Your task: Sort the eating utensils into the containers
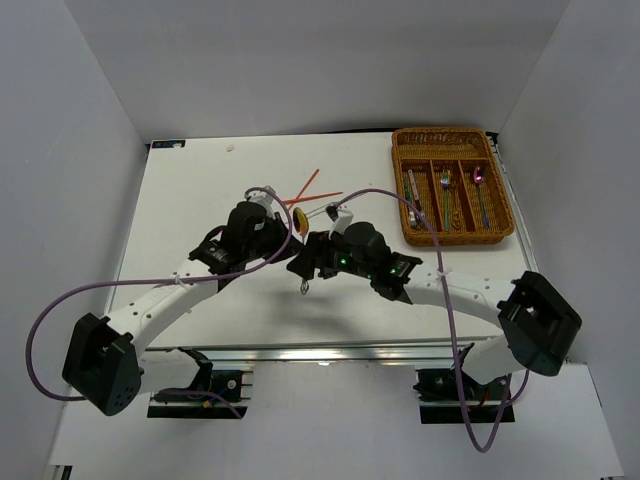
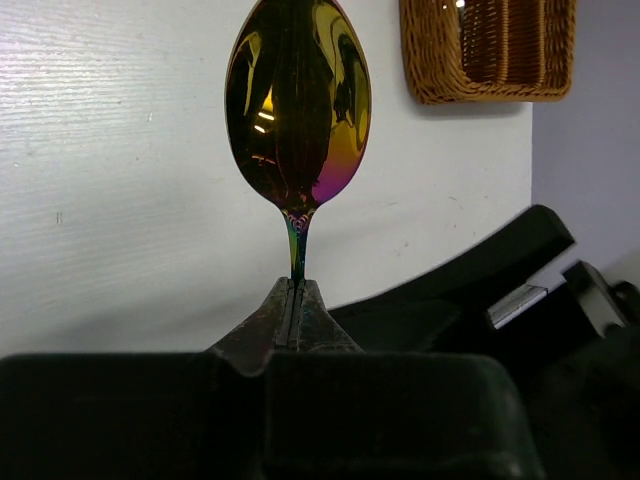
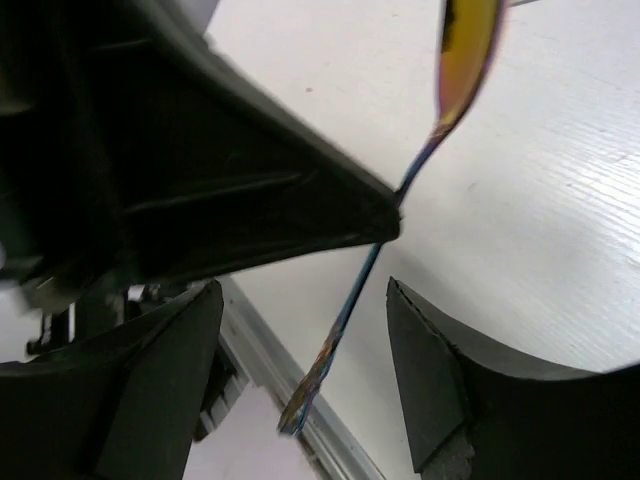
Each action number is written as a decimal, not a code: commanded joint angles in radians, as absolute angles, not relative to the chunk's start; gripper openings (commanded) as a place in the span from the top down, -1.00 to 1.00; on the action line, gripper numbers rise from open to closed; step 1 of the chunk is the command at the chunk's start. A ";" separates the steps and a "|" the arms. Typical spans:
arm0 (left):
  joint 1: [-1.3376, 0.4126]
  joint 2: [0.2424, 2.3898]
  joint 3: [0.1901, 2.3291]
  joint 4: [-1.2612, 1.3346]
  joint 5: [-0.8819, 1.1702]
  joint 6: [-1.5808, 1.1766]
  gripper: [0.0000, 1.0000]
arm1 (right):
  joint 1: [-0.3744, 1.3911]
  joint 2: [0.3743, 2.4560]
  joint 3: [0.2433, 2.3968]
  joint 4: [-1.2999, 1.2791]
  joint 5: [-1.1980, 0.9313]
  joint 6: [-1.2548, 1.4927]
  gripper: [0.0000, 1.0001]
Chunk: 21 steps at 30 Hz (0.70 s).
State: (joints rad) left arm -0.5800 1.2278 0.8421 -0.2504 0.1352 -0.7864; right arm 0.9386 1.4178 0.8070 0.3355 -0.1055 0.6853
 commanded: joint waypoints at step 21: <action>-0.586 1.120 1.112 -0.601 -0.217 -0.631 -0.96 | 0.659 1.373 0.955 -0.164 0.142 0.435 1.00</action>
State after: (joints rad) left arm -0.5842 1.1900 1.0451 -0.4477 -0.0265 -0.7124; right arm 0.8234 1.4334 0.8726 0.0540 0.0368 0.5610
